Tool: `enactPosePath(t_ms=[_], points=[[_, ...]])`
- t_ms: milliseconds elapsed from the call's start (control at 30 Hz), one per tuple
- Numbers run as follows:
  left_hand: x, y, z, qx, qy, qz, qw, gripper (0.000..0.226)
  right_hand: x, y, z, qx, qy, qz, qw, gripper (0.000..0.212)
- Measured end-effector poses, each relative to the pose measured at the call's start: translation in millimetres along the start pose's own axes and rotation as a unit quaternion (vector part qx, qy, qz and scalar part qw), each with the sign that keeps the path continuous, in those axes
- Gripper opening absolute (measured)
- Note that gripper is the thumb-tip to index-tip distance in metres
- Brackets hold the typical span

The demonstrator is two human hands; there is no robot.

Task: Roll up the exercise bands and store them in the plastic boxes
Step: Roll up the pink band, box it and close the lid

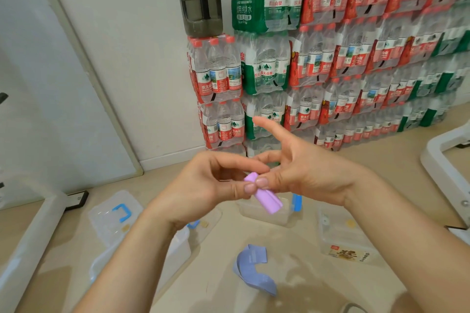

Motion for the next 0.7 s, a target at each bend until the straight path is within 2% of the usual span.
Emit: enactPosePath(t_ms=[100, 167, 267, 367, 467, 567, 700], points=[[1.6, 18.2, 0.7, -0.013, -0.012, 0.112, 0.994, 0.023, -2.8, 4.9, -4.2, 0.035, 0.005, 0.026, 0.999, 0.066], [-0.2, 32.1, 1.5, -0.019, -0.028, 0.192, 0.981, 0.021, -8.0, 6.9, -11.4, 0.005, 0.033, 0.041, 0.999, 0.043], [-6.0, 41.0, 4.1, -0.024, -0.040, 0.263, 0.964, 0.014, -16.0, 17.3, -27.1, -0.083, 0.095, 0.134, 0.983, 0.024], [-12.4, 42.6, 8.8, -0.023, -0.032, 0.308, 0.950, 0.003, -21.7, 20.0, -40.2, -0.082, 0.124, 0.197, 0.969, 0.013], [-13.8, 41.4, 23.4, -0.011, -0.034, 0.315, 0.948, 0.006, -30.8, 12.3, -52.2, -0.068, 0.127, 0.208, 0.967, 0.011], [-0.4, 40.8, 38.7, 0.036, -0.046, 0.281, 0.958, 0.009, -40.5, 15.1, -63.7, -0.073, 0.133, 0.227, 0.962, 0.008], [37.6, 50.5, 41.4, 0.101, -0.066, 0.243, 0.962, 0.014, -23.4, 38.0, -70.9, -0.052, 0.127, 0.245, 0.960, 0.015]])
Point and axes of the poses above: each hand's wrist, its own x-axis towards the middle knuckle, its own y-axis out of the back of the hand, z = x × y, the point moved 9 cm from there along x, towards the middle knuckle, and after that the axes turned 7 degrees about -y, right-handed, at the moved point
